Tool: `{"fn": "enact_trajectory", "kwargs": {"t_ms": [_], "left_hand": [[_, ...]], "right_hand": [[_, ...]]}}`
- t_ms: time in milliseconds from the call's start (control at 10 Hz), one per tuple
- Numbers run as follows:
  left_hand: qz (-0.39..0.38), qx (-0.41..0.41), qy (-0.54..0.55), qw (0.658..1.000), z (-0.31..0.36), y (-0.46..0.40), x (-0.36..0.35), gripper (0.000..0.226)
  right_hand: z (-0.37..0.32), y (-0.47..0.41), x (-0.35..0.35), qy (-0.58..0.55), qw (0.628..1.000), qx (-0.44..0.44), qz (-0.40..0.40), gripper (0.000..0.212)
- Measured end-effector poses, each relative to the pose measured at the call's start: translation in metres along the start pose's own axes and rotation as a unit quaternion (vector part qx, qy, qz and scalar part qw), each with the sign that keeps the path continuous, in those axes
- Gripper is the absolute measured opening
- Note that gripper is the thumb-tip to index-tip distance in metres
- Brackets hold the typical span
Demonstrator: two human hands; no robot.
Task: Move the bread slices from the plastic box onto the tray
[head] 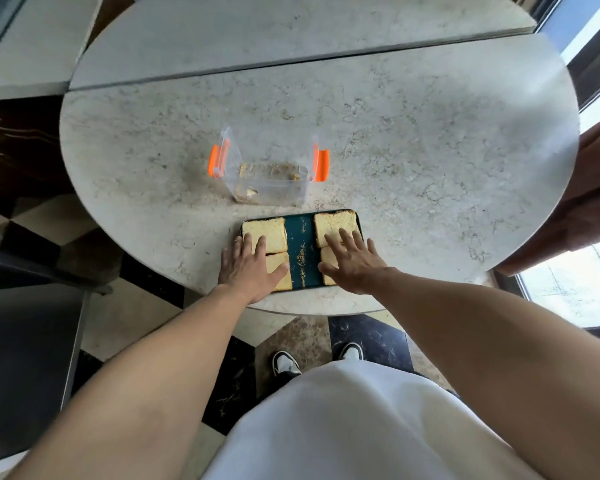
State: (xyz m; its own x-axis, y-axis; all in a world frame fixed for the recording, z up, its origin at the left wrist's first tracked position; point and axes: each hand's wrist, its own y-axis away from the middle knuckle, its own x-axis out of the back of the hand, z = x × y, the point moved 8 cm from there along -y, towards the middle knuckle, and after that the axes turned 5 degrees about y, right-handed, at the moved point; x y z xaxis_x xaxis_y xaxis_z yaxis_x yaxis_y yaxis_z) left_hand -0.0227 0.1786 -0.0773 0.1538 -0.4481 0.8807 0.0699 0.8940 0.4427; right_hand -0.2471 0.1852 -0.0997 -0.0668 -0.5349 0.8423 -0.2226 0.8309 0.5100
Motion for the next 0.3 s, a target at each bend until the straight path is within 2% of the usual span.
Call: {"fn": "enact_trajectory", "kwargs": {"t_ms": [200, 300], "left_hand": [[-0.008, 0.003, 0.007, 1.000, 0.000, 0.009, 0.002, 0.089], [-0.017, -0.085, 0.003, 0.996, 0.013, 0.008, 0.020, 0.076]], "right_hand": [[-0.007, -0.002, 0.002, -0.008, 1.000, 0.022, 0.001, 0.080], [-0.011, -0.002, 0.009, -0.010, 0.999, 0.044, 0.012, 0.079]]}}
